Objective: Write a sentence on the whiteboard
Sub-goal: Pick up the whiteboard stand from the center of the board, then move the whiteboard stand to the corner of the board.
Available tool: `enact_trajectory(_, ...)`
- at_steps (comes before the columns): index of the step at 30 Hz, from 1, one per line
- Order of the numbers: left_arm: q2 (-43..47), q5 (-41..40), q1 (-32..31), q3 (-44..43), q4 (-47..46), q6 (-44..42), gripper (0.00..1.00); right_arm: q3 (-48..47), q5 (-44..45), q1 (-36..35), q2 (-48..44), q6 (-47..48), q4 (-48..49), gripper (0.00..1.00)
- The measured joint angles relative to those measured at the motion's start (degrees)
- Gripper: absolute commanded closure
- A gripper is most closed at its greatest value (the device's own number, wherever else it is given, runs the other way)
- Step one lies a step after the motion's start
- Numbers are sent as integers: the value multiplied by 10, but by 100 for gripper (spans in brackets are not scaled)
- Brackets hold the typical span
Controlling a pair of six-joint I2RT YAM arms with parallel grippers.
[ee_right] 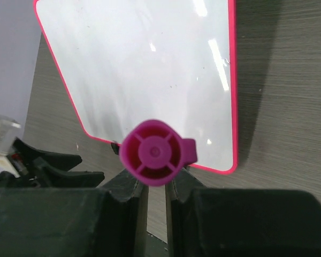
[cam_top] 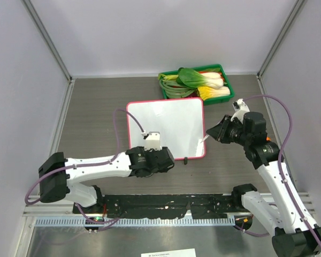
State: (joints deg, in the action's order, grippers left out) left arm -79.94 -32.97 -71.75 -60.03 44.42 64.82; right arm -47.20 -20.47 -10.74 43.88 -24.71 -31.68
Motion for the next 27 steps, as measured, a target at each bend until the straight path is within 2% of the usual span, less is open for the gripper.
enact_trajectory(7,-11,21,14,104,-35,9,27,12,-38,0,39,-21,37,99)
enact_trajectory(14,-114,39,36,102,-113,-1,34,13,-51,0,49,-31,57,99)
enact_trajectory(22,-149,17,38,73,-136,-5,47,14,-54,0,60,-38,69,99)
enact_trajectory(26,-148,11,47,79,-143,-5,65,18,-55,0,64,-41,77,99)
enact_trajectory(27,-147,9,49,81,-146,-6,74,19,-57,0,66,-41,79,99)
